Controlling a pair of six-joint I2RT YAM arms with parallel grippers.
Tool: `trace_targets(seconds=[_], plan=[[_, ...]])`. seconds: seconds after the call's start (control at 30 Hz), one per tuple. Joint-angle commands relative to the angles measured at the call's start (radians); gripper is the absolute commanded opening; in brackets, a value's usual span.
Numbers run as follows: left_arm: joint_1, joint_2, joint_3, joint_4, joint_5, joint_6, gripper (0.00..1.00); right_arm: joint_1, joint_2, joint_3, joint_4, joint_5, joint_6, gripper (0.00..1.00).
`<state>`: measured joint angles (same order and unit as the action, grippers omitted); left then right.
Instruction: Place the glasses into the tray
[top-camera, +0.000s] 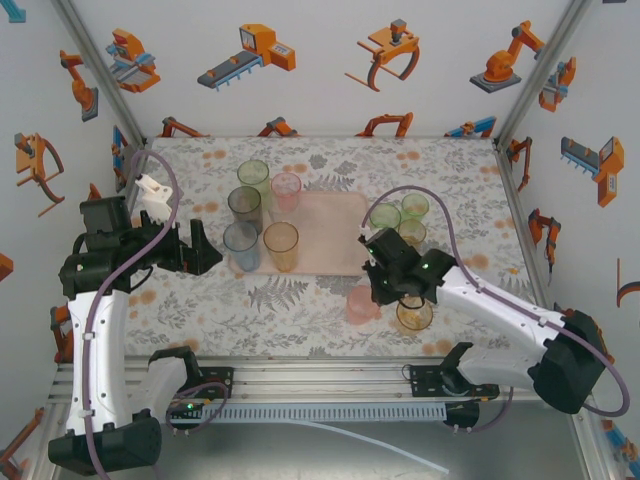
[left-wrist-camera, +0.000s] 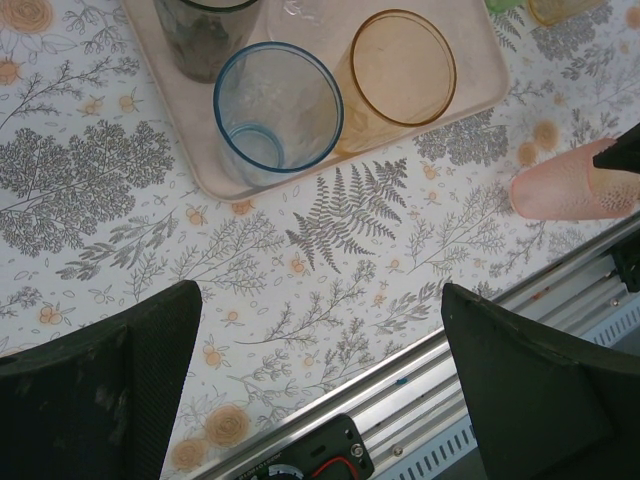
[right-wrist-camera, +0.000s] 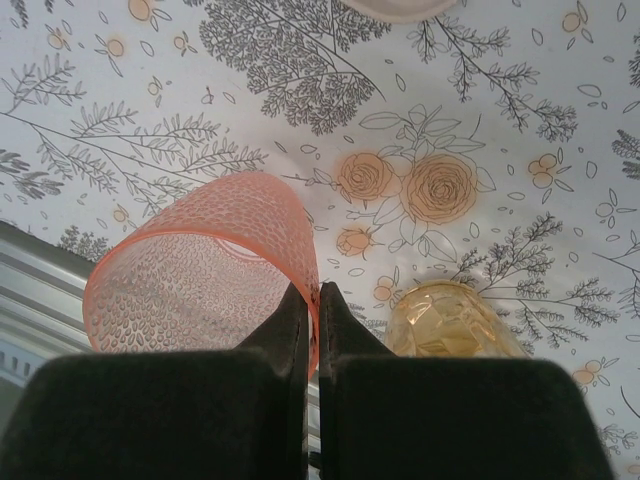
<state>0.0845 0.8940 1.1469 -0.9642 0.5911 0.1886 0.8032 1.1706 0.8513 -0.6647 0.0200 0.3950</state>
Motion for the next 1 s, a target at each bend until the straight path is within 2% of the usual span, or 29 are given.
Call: trace_targets(seconds=[0.0,0.27,0.77,0.97], plan=[[-0.006,-0.01,0.021,-0.003,-0.002,-0.003,0.97,0.008,-0.016,0.054,0.0,0.008,-0.002,0.0],[-0.008,-0.011,0.035,-0.018,-0.02,0.003,0.97,0.008,0.045,0.163,-0.021,0.068,-0.015,0.0],[-0.011,-0.038,0.046,-0.029,-0.021,0.013,0.97,-0.001,0.428,0.532,-0.054,0.11,-0.098,0.0],[-0.012,-0.037,0.04,-0.017,-0.01,-0.002,0.97,-0.014,0.53,0.614,-0.058,0.132,-0.096,0.0]])
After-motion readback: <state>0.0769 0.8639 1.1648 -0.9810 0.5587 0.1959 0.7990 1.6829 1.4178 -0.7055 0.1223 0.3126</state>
